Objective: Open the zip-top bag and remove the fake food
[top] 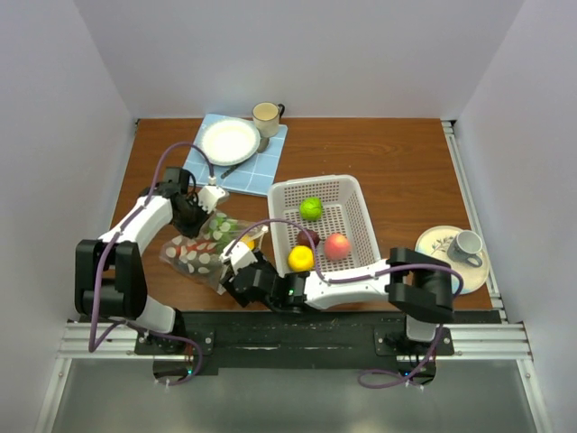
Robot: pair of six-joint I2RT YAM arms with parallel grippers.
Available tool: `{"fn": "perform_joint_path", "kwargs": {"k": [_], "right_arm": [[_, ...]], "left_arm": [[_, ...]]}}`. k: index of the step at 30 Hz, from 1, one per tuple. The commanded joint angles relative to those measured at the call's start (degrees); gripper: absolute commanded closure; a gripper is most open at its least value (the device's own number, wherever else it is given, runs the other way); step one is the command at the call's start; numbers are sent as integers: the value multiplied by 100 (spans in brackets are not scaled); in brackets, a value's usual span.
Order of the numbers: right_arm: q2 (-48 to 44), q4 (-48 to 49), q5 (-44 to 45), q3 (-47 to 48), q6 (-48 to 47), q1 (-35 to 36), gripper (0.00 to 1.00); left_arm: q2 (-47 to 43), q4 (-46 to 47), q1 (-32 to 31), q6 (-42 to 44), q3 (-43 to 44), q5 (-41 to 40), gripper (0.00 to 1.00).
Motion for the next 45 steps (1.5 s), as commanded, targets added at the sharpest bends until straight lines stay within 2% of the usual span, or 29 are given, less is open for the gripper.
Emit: {"fn": "perform_joint_path", "kwargs": {"k": [1, 8, 16, 28, 40, 42, 43, 45], "right_arm": [[316, 132, 80, 398, 158, -16, 27], [993, 62, 555, 1119, -18, -156, 26], [721, 597, 117, 724, 298, -947, 34], [1204, 668, -376, 1119, 219, -939, 41], [1661, 510, -447, 1391, 290, -895, 37], [1757, 467, -473, 1461, 299, -877, 41], [1766, 466, -508, 1470, 299, -886, 52], [1662, 501, -499, 1392, 290, -886, 62]], "left_arm": [[29, 344, -7, 110, -86, -186, 100], [29, 388, -7, 215, -165, -213, 100], [-24, 485, 2, 347, -359, -336, 100], [117, 485, 2, 303, -280, -248, 100], [108, 388, 2, 277, -183, -99, 100], [99, 362, 2, 268, -192, -90, 100], [99, 362, 2, 277, -183, -90, 100], [73, 371, 2, 295, -183, -107, 100]]}}
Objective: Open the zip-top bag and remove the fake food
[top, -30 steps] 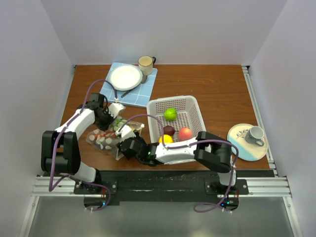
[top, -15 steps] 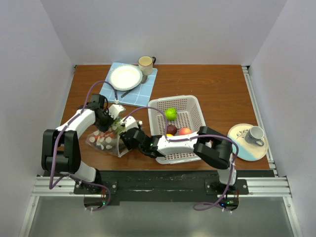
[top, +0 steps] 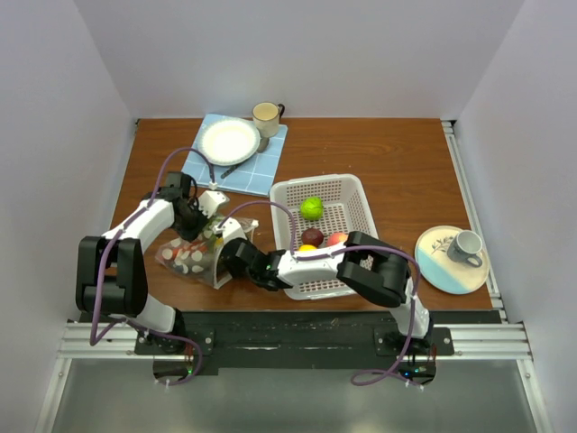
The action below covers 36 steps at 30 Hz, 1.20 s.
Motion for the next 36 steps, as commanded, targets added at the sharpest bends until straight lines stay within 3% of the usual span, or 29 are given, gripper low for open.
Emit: {"fn": "perform_joint_path", "kwargs": {"k": [1, 2, 5, 14, 21, 24, 25, 27, 28, 33, 35, 36], "right_arm": [[-142, 112, -75, 91, 67, 17, 67], [-238, 121, -23, -40, 32, 17, 74], [-800, 95, 21, -443, 14, 25, 80], [-3472, -519, 293, -2096, 146, 131, 79], [-4853, -1275, 1400, -2783, 199, -52, 75], [-4828, -1653, 1708, -2880, 330, -421, 69], [-4766, -1723, 1796, -2845, 357, -466, 55], [-4556, -1864, 1963, -2784, 366, -493, 40], [-4511, -1856, 1946, -2749, 392, -502, 25], [-4668, -1541, 1745, -2678, 173, -502, 16], [-4695, -1461, 1525, -2556, -55, -467, 20], [-4695, -1356, 1428, -2503, -152, -319, 28]], "left_arm": [[-36, -27, -1, 85, 138, 129, 100], [-19, -27, -1, 85, 138, 128, 100], [16, -27, -1, 76, 173, 137, 100], [174, 52, -1, 50, 191, 199, 100], [183, -9, -1, -3, 323, 287, 100], [157, -45, 0, -12, 340, 295, 100], [157, -53, -1, -12, 332, 295, 100], [122, -80, -1, -38, 358, 278, 100], [122, -88, -1, -30, 358, 287, 100], [87, -115, -9, -38, 367, 260, 100], [122, -106, -9, -47, 367, 252, 100], [148, -97, -9, -56, 358, 252, 100]]}}
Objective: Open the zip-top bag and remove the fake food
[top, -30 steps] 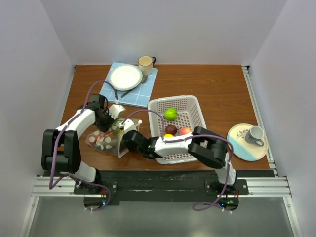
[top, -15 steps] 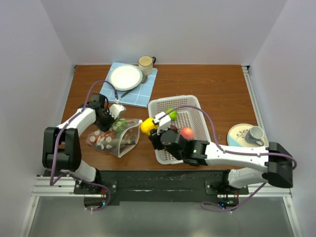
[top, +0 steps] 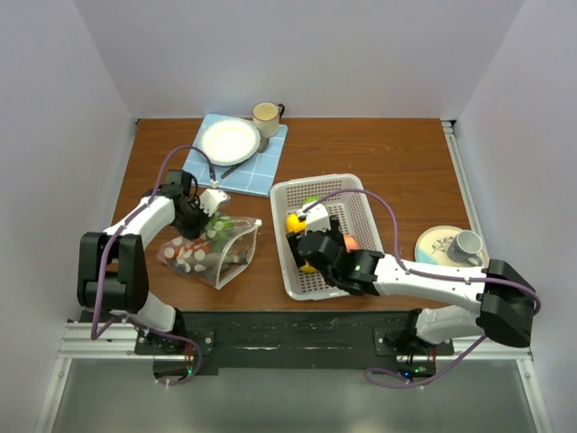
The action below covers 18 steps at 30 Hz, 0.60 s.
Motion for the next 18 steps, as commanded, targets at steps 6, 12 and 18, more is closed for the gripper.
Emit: {"fn": "perform_joint_path", "kwargs": {"k": [6, 12, 18], "right_arm": [[794, 615, -152, 936, -974, 1157, 42], [2034, 1501, -961, 1314, -947, 1220, 49], [3220, 2284, -1225, 2000, -1473, 1194, 49]], "left_arm": [[28, 36, -9, -56, 185, 114, 100], [37, 54, -9, -56, 124, 96, 100], [28, 72, -9, -30, 53, 61, 100]]}}
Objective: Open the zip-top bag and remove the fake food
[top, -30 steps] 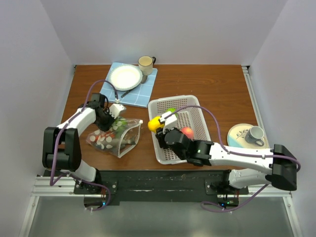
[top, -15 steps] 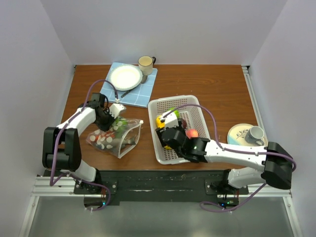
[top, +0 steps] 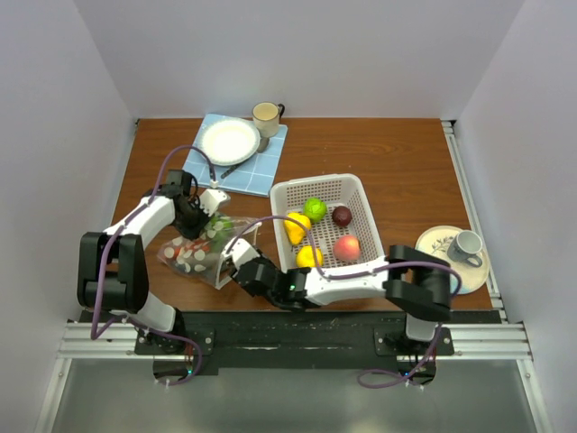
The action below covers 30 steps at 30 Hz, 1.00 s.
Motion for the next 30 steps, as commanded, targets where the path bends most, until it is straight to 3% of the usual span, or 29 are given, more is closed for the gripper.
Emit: {"fn": "perform_joint_path", "kwargs": {"k": [1, 19, 30], "right_arm": [[546, 972, -301, 767, -519, -32, 48], [1539, 1948, -1188, 1277, -467, -604, 44], [1874, 2343, -2672, 1173, -370, -542, 31]], "left_arm": [[15, 58, -9, -16, 62, 68, 100], [120, 111, -9, 10, 9, 68, 100], [138, 85, -9, 10, 62, 59, 100]]}}
